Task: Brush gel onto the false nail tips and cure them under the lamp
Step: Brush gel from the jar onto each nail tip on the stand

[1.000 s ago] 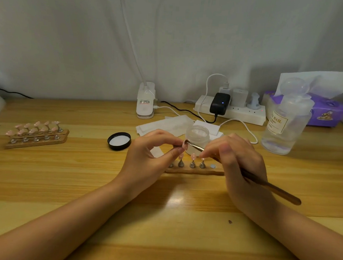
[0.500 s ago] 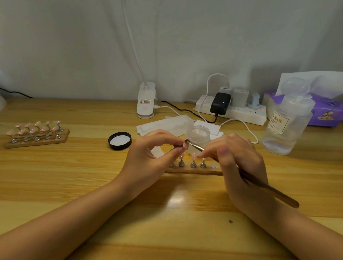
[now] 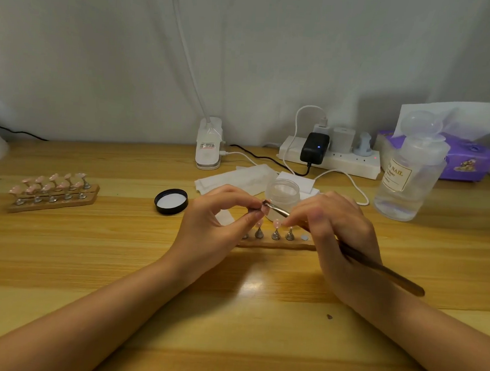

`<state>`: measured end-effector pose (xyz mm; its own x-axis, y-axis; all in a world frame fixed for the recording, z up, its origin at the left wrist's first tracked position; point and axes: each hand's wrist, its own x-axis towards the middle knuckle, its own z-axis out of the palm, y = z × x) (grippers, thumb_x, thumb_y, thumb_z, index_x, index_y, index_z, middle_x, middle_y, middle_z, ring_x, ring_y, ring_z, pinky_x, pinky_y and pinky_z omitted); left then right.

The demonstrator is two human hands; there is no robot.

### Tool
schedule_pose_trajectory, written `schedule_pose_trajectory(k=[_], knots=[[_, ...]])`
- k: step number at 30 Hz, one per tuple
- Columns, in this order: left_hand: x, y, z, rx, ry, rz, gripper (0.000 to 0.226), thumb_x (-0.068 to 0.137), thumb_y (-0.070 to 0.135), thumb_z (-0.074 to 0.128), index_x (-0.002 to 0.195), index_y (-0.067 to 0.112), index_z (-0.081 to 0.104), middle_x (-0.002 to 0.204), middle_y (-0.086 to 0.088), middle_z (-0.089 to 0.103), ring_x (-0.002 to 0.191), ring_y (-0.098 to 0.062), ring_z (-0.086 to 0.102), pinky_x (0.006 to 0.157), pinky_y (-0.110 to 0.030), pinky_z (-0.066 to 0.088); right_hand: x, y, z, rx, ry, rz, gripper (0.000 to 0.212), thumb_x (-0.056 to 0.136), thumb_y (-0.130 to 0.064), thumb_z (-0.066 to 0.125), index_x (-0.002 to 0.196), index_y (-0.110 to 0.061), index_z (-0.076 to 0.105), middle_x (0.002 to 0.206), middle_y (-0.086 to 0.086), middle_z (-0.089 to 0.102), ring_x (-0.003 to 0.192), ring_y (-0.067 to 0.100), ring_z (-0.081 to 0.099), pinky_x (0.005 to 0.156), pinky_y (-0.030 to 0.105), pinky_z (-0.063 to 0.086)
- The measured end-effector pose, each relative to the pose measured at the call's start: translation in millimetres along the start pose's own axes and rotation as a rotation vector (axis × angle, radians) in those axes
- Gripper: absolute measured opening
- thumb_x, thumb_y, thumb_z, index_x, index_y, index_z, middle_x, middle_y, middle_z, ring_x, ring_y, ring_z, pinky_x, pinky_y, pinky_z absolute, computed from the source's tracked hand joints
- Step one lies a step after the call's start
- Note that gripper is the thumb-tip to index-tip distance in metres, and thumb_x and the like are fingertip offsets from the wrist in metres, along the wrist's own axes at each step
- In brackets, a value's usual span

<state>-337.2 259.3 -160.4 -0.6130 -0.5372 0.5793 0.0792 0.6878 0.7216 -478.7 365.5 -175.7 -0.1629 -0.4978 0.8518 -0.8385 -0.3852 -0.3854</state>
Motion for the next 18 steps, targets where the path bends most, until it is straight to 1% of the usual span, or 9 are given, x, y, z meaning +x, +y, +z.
schedule_pose_trajectory(k=[4,7,11,13,15,18], knots=[[1.0,-1.7,0.8,0.013,-0.001,-0.006,0.012,0.076,0.017,0.067,0.087,0.015,0.071,0.083,0.004,0.067,0.081,-0.004,0.060,0.074,-0.011,0.044,0.0,0.2,0.3,0.002,0.006,0.054,0.046,0.098,-0.032,0.027,0.078,-0.014,0.065,0.077,-0.009,0.061,0.077,0.008,0.056,0.072,0.038,0.042],[0.3,-2.0,0.2,0.010,-0.002,-0.002,0.013,0.076,0.017,0.067,0.088,0.015,0.070,0.084,0.004,0.067,0.081,-0.004,0.060,0.074,-0.012,0.044,0.8,-0.6,-0.1,0.017,0.008,-0.005,0.052,0.099,-0.035,0.024,0.076,-0.013,0.065,0.079,-0.013,0.058,0.077,0.008,0.056,0.071,0.039,0.042],[0.5,-1.4,0.4,0.002,0.002,0.010,0.016,0.075,0.017,0.066,0.091,0.019,0.067,0.084,0.006,0.066,0.081,-0.003,0.060,0.075,-0.011,0.043,-1.1,-1.7,0.1,0.007,-0.020,-0.096,0.056,0.100,-0.032,0.026,0.071,-0.008,0.067,0.075,-0.007,0.062,0.077,0.008,0.056,0.072,0.037,0.039],[0.4,-1.0,0.3,0.005,-0.001,0.011,0.018,0.074,0.018,0.065,0.092,0.019,0.067,0.084,0.007,0.066,0.082,-0.002,0.060,0.075,-0.011,0.043,-1.6,-0.8,0.4,-0.009,-0.019,-0.068,0.055,0.099,-0.031,0.026,0.071,-0.008,0.067,0.073,-0.004,0.064,0.077,0.009,0.057,0.073,0.037,0.040],[0.0,-1.1,-0.1,0.005,-0.003,0.001,0.015,0.075,0.016,0.066,0.090,0.018,0.068,0.085,0.006,0.066,0.082,-0.003,0.060,0.075,-0.011,0.044,-0.7,-0.5,0.1,0.003,-0.005,-0.005,0.048,0.097,-0.027,0.028,0.073,-0.010,0.066,0.073,-0.003,0.063,0.074,0.014,0.057,0.072,0.041,0.042],[-0.2,-0.8,0.3,0.010,0.002,-0.007,0.011,0.076,0.019,0.066,0.087,0.017,0.069,0.083,0.007,0.067,0.081,-0.003,0.060,0.074,-0.011,0.044,1.6,-1.2,-0.6,0.049,0.006,0.093,0.036,0.094,-0.023,0.031,0.076,-0.018,0.061,0.074,-0.010,0.060,0.075,0.011,0.057,0.070,0.047,0.045]])
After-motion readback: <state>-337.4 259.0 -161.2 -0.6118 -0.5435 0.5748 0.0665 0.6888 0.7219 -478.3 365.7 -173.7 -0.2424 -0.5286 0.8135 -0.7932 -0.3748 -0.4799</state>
